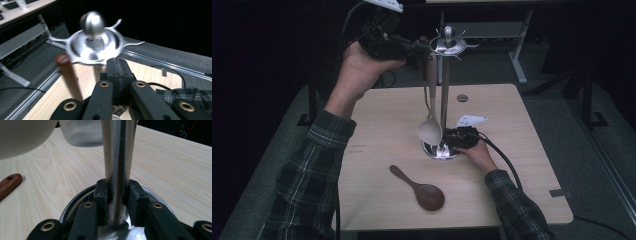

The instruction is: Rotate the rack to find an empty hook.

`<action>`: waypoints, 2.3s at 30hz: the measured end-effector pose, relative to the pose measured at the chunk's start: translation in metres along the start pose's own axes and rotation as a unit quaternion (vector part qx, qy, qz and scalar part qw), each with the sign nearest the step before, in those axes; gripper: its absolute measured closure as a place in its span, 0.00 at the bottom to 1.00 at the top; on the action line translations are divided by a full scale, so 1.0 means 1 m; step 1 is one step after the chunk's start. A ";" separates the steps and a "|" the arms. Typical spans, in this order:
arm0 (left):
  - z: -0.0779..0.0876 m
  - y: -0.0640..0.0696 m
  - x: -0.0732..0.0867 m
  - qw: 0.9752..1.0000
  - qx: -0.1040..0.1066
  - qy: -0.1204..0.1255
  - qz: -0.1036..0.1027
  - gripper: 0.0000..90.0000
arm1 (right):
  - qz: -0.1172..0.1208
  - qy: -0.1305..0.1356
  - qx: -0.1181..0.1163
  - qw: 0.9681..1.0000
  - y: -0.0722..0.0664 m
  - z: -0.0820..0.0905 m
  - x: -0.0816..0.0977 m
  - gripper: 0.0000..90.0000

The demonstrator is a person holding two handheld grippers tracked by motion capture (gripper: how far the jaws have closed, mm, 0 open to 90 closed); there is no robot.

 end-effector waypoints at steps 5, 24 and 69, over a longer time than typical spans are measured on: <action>-0.015 0.007 -0.002 1.000 0.006 -0.014 -0.004 1.00 | 0.001 0.000 0.000 1.000 0.000 0.000 0.000 0.79; -0.015 -0.014 0.006 0.999 -0.035 -0.018 0.008 1.00 | 0.000 -0.001 0.001 1.000 0.000 0.000 0.000 0.80; -0.006 0.019 0.193 0.995 -0.035 -0.048 0.078 1.00 | -0.022 -0.006 0.008 1.000 0.000 0.023 -0.003 0.51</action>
Point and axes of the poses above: each handheld gripper's, and its own axes: z roughly backward along the jaws, x roughly out of its underside, y roughly to its right, the point moved 5 cm from there along -z, roughly forward along the jaws, and after that the axes turned 1 degree about -x, right-handed, at the moved point
